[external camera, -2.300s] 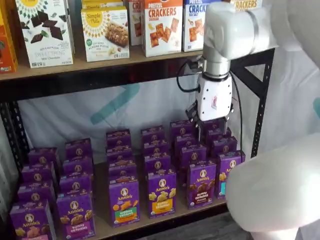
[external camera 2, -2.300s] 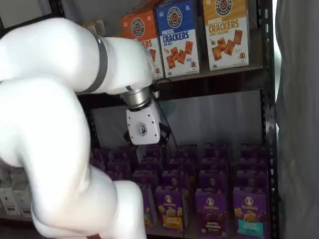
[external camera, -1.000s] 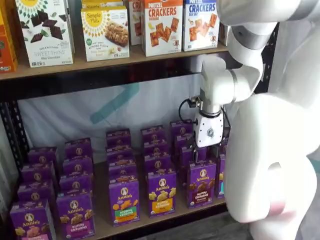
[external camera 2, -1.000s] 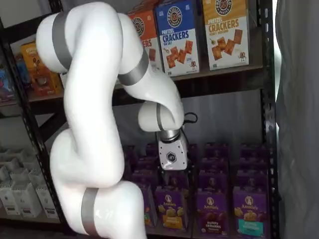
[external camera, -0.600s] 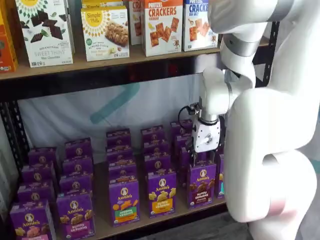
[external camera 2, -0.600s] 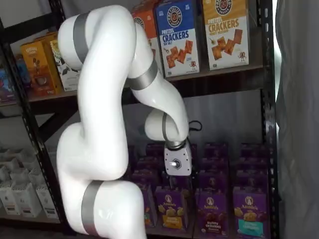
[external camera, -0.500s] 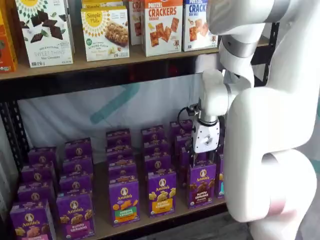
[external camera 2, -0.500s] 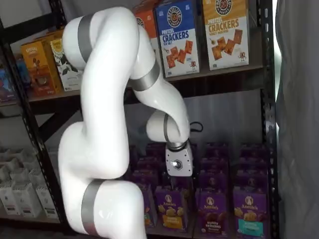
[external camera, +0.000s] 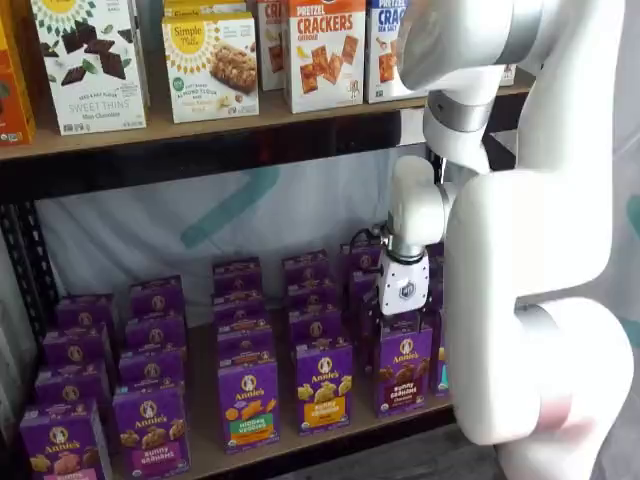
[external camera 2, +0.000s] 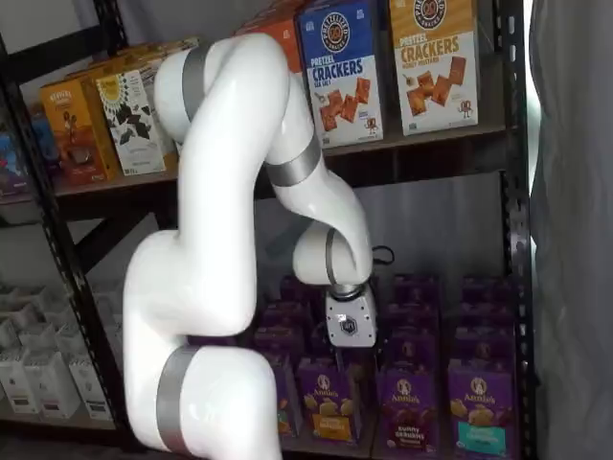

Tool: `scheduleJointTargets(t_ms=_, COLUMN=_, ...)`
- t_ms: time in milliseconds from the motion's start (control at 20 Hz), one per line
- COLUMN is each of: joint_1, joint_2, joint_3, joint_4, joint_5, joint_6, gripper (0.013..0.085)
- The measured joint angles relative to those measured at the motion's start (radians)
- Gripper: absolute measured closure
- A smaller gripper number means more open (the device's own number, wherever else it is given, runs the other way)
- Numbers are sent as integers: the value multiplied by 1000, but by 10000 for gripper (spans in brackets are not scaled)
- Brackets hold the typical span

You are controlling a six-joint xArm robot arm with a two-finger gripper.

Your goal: Pick up the purple box with a brown patch in the center, on the bottom shelf, the fifth box from the left

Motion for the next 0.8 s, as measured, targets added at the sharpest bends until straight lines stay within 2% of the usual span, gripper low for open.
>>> scheduleJointTargets(t_ms=250, joint_1=-10, joint_2=88, joint_3=-85, joint_4=46, joint_5=-11, joint_6=-54, gripper=130)
scheduleJointTargets(t_ms=550, joint_1=-42, joint_2=173, joint_3=-188, joint_4=-1, joint_5=3, joint_6=-40, gripper=130)
scheduleJointTargets(t_ms=750, joint_1=-59, joint_2=224, joint_3=-253, joint_4=6, joint_5=20, joint_6=-63, gripper=130)
scheduleJointTargets(t_ms=800, joint_1=-63, joint_2=234, joint_3=-266, joint_4=-14, joint_5=22, joint_6=-48, gripper=130)
